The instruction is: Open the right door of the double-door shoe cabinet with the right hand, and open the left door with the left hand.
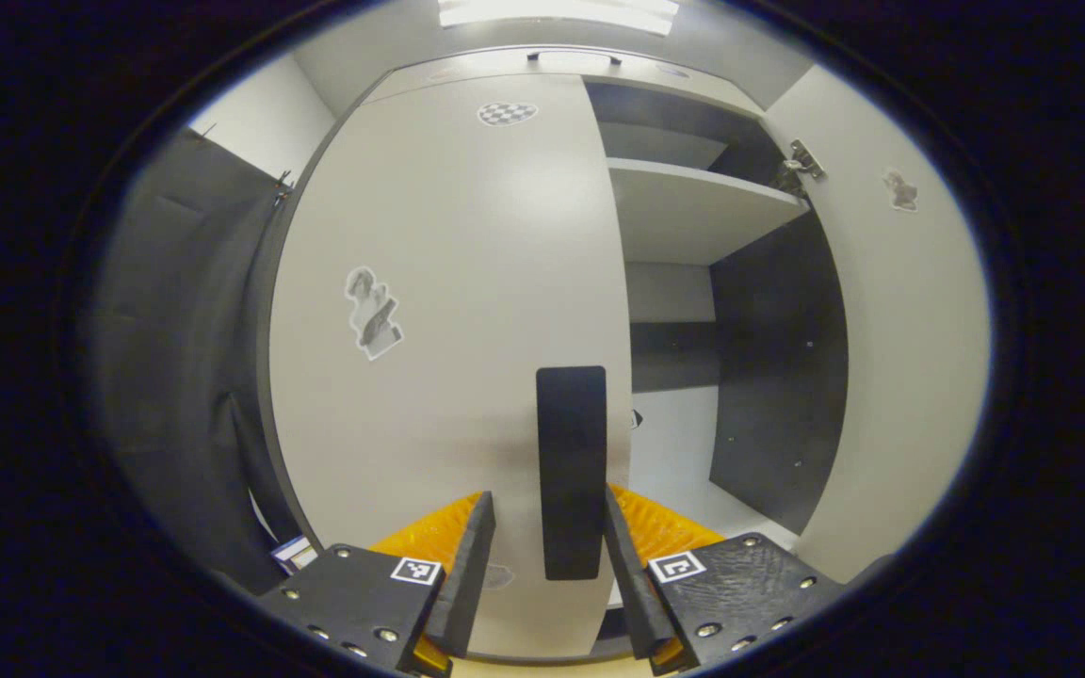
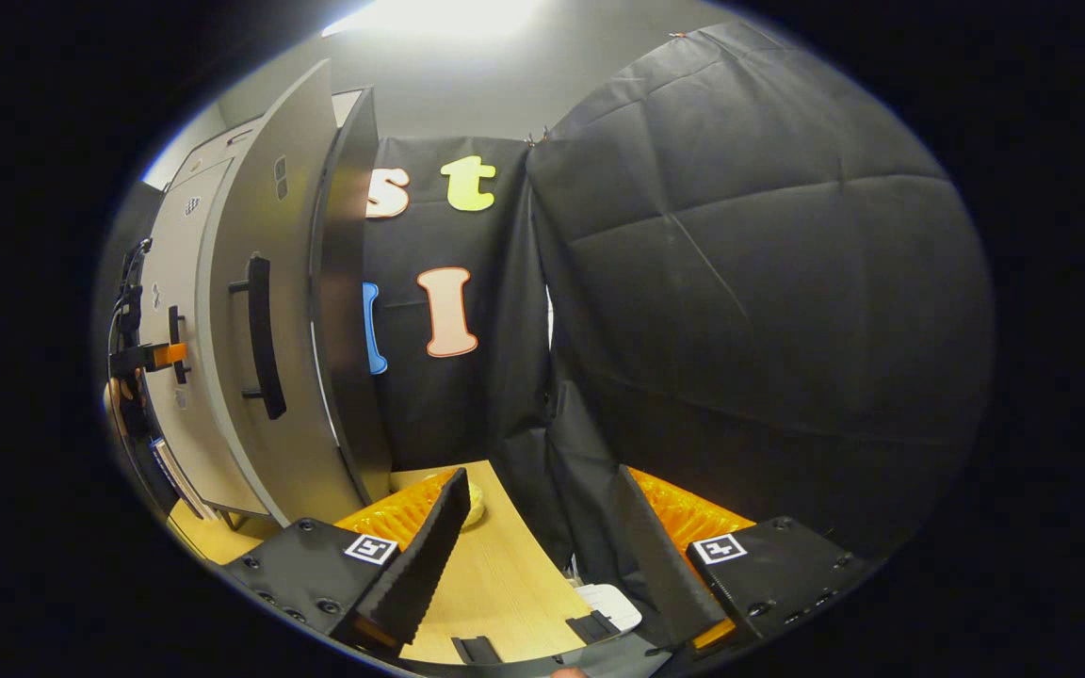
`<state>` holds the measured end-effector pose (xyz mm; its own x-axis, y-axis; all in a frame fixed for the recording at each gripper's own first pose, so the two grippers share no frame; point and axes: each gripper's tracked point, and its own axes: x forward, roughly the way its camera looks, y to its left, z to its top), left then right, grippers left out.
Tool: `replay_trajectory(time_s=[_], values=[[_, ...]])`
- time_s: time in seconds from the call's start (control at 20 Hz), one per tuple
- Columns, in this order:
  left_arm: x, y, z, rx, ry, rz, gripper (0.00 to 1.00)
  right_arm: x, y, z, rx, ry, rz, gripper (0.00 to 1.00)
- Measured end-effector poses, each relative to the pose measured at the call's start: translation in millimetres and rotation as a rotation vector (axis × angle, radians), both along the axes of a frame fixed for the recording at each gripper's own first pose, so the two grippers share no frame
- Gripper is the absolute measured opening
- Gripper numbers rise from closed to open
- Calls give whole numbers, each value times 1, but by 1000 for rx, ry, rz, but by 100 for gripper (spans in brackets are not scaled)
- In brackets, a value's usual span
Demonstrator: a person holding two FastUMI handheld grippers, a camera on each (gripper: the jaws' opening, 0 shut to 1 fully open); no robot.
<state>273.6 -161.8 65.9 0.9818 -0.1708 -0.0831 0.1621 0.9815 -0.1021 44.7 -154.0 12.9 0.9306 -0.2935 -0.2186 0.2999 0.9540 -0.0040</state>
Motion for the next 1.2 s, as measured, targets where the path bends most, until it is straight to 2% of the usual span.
replay_trajectory(time_s=[0.05,0.1,0.2,0.3,0.5,0.8,1.2], values=[[-1,-7,0,-38,3,-31,67,-1,0,-3,-1,5,2,96],[-2,-12,1,-69,9,-39,50,0,-1,-6,-2,12,4,96],[-1,-13,-1,-28,18,-37,33,1,1,-8,-3,19,12,96],[-4,-13,-4,-10,40,-53,29,3,7,-10,-4,23,32,98],[-24,-10,3,-76,49,-84,19,19,19,-12,4,22,77,96],[-52,2,8,-90,49,-130,14,24,43,-3,19,-6,139,96],[-67,21,7,-122,59,-175,14,36,79,7,1,-24,198,98]])
